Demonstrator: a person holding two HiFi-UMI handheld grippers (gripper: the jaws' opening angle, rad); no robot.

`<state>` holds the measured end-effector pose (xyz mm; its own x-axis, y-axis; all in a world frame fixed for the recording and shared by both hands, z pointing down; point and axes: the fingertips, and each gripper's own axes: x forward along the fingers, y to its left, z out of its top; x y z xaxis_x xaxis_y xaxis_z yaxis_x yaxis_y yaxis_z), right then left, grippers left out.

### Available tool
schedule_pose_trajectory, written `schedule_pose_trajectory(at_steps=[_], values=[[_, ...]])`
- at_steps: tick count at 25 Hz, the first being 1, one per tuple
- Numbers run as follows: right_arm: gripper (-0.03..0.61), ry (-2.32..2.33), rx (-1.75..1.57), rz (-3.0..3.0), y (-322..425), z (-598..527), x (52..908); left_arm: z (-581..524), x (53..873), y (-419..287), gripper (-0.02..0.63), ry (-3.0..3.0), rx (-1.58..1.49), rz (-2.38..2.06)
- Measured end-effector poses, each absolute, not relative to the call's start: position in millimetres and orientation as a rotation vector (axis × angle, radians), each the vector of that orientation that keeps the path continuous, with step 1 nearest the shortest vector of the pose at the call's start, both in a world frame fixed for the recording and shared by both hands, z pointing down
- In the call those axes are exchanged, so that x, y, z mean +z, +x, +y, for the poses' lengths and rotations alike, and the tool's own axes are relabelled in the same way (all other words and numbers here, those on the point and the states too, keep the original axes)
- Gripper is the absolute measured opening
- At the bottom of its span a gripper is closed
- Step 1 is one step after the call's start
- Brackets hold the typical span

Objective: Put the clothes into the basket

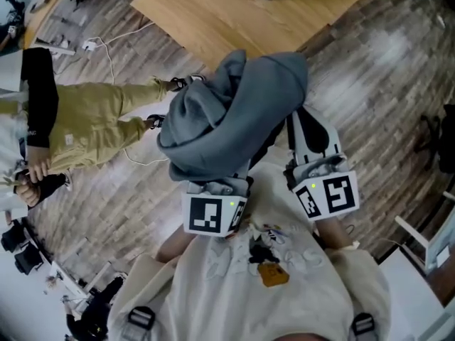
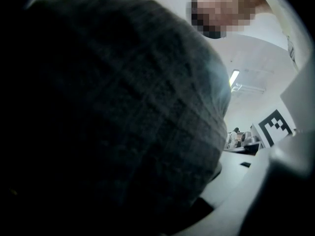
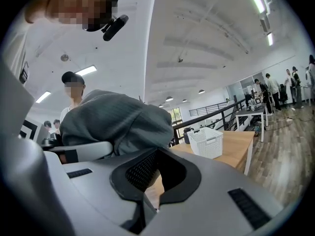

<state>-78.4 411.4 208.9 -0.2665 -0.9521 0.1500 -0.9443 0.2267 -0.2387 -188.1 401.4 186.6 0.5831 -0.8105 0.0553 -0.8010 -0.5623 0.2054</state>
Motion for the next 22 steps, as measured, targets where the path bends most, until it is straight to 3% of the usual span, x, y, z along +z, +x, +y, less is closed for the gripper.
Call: schedule_pose_trajectory(at_steps=[13, 22], values=[[0.025, -1.798, -0.413, 2.468, -63, 443, 209, 433, 186, -169, 0.295, 2.614, -0.029, -1.393], [0.025, -1.809, -0.452, 2.371, -11, 453, 215, 427, 194, -154, 0.297, 2.53, -0.047, -1.536]])
